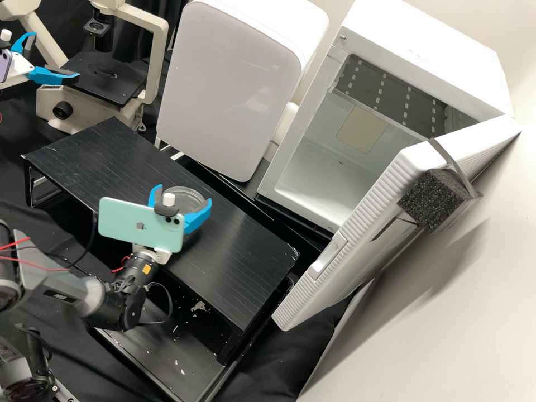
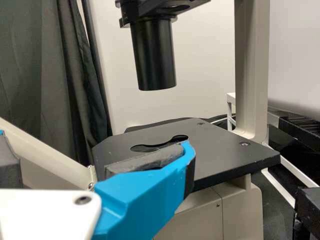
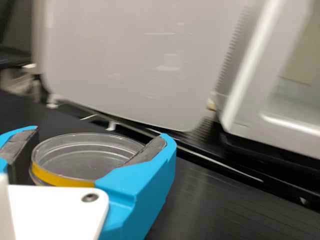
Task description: Take the petri dish out of the incubator
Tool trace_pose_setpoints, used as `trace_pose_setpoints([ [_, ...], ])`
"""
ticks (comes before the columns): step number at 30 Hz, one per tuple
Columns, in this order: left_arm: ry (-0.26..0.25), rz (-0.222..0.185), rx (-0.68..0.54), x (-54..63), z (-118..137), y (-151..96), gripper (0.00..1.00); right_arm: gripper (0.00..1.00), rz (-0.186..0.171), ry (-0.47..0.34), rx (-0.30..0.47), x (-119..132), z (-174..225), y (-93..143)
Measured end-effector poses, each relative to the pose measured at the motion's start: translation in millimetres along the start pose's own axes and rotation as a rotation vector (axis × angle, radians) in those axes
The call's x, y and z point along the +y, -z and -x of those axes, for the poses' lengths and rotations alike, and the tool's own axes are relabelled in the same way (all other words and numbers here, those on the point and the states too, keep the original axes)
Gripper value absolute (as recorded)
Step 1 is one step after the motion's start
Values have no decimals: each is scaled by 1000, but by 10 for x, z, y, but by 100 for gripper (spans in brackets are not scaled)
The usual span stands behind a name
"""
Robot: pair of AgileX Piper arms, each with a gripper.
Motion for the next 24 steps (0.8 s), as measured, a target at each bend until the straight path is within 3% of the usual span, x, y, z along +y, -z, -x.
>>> trace_pose_setpoints([
  [2,0,0,0,0,0,0,100,0,13,13,11,-41,18,40],
  [16,0,0,0,0,0,0,100,0,-5,64,35,-163,-48,29],
  [17,0,0,0,0,0,0,100,100,-4,59,42,-153,-59,26],
  [24,0,0,0,0,0,0,100,100,-3,56,38,-158,-85,4],
])
